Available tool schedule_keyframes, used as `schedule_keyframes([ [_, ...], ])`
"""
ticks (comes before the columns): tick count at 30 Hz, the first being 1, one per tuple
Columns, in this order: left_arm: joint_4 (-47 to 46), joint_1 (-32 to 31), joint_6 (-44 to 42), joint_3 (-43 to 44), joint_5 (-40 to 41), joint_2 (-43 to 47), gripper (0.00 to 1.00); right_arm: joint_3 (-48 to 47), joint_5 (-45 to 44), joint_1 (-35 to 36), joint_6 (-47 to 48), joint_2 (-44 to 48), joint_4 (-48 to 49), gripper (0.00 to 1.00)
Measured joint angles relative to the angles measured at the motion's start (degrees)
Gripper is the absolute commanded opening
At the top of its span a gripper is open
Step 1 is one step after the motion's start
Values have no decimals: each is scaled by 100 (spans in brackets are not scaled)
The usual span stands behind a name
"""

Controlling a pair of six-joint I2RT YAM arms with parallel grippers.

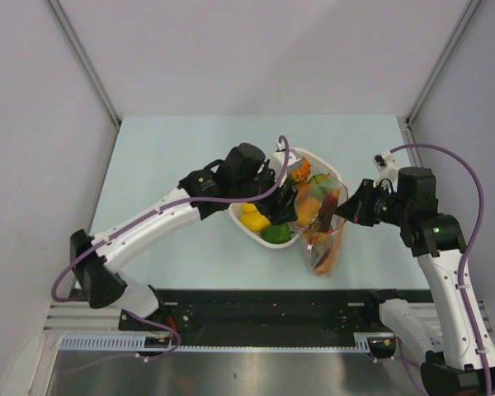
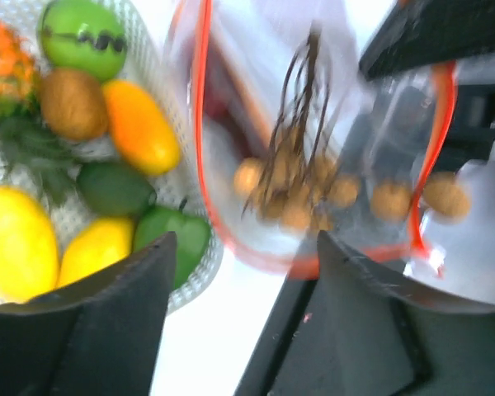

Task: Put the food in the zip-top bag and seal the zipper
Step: Adjust the zipper food storage bag at the center of the board.

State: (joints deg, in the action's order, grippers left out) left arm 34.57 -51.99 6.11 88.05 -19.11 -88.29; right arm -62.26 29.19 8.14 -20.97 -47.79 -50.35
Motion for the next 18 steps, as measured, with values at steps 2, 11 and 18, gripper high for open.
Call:
schedule_keyframes([
  [2, -192, -83, -201, -490, 160, 446, 81, 0, 2, 4, -4, 2, 7, 0],
  [11, -1309, -1685, -1508, -1025, 894, 1224, 80, 39, 17, 31, -151, -133, 155, 0],
  [18, -1727, -2151, -2330, -1119, 1657, 728, 66, 52, 92, 48, -195, -144, 267, 0],
])
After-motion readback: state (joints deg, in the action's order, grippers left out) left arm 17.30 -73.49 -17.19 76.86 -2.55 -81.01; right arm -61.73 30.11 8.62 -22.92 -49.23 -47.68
